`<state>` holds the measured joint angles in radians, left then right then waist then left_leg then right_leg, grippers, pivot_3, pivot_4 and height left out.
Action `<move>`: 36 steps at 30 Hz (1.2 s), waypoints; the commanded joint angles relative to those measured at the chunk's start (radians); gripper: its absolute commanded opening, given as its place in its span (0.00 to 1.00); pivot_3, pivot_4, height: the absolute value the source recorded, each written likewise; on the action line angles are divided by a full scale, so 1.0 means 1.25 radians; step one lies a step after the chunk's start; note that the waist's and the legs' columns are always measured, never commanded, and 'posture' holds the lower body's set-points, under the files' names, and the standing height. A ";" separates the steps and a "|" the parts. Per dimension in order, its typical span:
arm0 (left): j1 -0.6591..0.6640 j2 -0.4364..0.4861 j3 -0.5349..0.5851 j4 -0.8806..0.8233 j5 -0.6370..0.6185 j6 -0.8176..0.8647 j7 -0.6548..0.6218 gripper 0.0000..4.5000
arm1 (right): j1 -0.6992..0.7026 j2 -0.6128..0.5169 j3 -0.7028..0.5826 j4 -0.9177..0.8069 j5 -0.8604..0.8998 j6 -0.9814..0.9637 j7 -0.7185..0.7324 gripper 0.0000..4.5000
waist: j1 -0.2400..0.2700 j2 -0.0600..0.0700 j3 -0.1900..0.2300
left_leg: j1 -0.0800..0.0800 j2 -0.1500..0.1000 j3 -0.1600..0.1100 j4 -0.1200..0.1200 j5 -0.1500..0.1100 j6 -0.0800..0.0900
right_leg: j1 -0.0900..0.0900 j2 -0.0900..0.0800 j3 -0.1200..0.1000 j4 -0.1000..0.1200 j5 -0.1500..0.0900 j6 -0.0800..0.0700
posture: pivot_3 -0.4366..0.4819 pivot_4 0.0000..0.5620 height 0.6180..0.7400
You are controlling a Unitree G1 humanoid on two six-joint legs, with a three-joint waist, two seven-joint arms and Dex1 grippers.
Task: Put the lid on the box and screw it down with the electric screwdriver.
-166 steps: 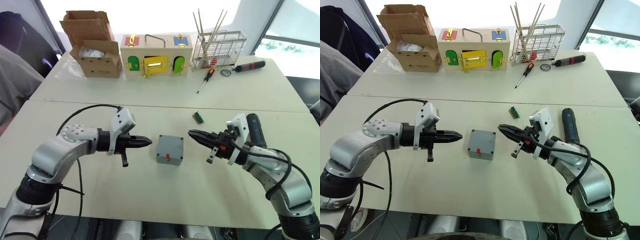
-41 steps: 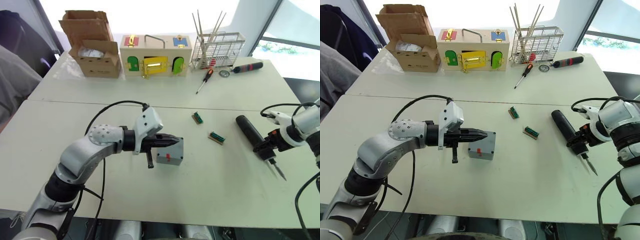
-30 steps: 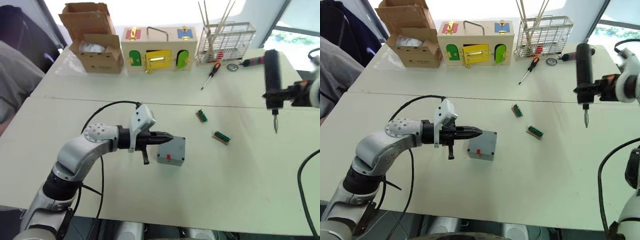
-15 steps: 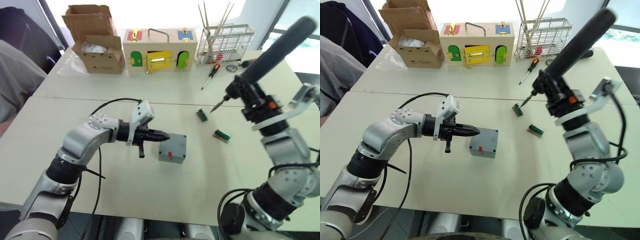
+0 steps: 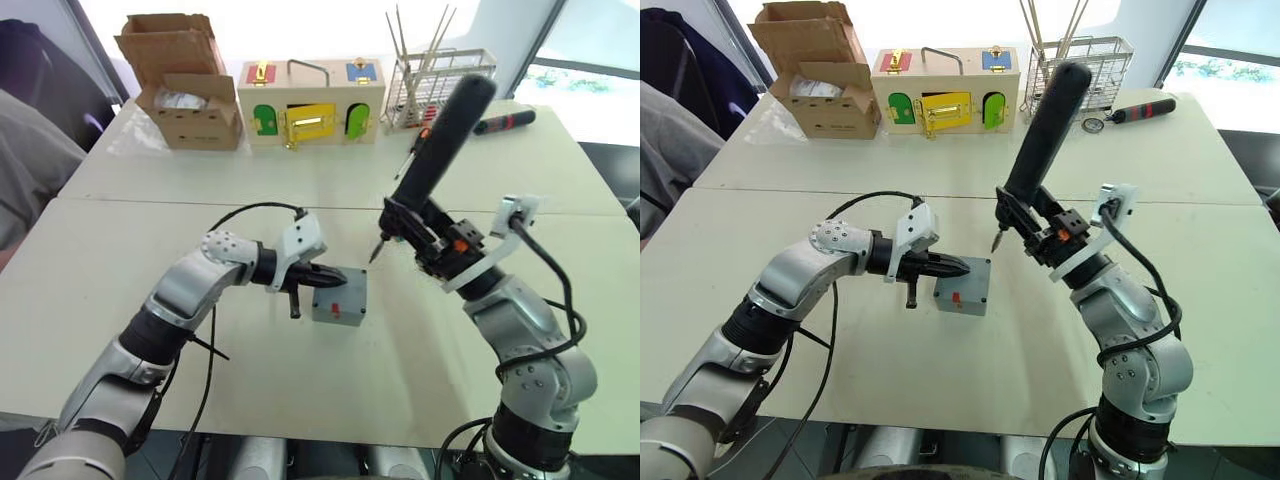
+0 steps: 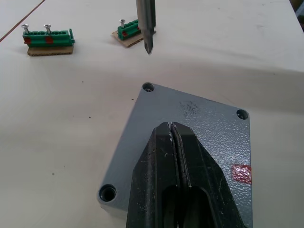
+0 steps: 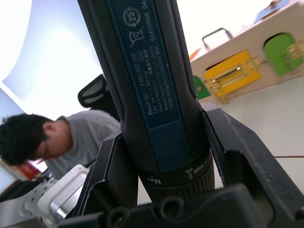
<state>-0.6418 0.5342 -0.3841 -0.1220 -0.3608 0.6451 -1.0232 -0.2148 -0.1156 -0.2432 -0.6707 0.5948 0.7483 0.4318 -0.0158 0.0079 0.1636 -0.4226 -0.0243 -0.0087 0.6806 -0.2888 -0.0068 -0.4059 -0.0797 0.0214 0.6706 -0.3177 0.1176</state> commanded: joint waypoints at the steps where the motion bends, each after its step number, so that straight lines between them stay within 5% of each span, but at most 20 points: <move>1: 0.025 0.012 -0.018 -0.007 0.018 0.026 -0.007 0.00 | 0.003 -0.009 0.034 -0.039 0.014 -0.053 -0.006 0.40 | 0.000 0.000 0.000 | 0.000 0.000 0.000 0.000 0.000 0.000 | 0.000 0.000 0.000 0.000 0.000 0.000 | 0.48 0.27 1.00; 36: 0.044 0.009 -0.008 -0.013 0.034 0.011 0.019 0.00 | 0.032 -0.103 0.129 0.072 -0.052 -0.209 -0.014 0.40 | 0.000 -0.001 -0.001 | 0.001 0.000 0.000 0.000 0.000 0.000 | 0.001 0.000 0.000 0.000 0.000 0.000 | 0.48 0.27 1.00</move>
<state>-0.6096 0.5392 -0.3724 -0.1568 -0.3562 0.6420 -1.0061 -0.1655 -0.2429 -0.0917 -0.5665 0.5491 0.5322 0.4124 -0.0157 0.0067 0.1628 -0.4212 -0.0243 -0.0087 0.6811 -0.2889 -0.0066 -0.4046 -0.0797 0.0213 0.6707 -0.3177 0.1176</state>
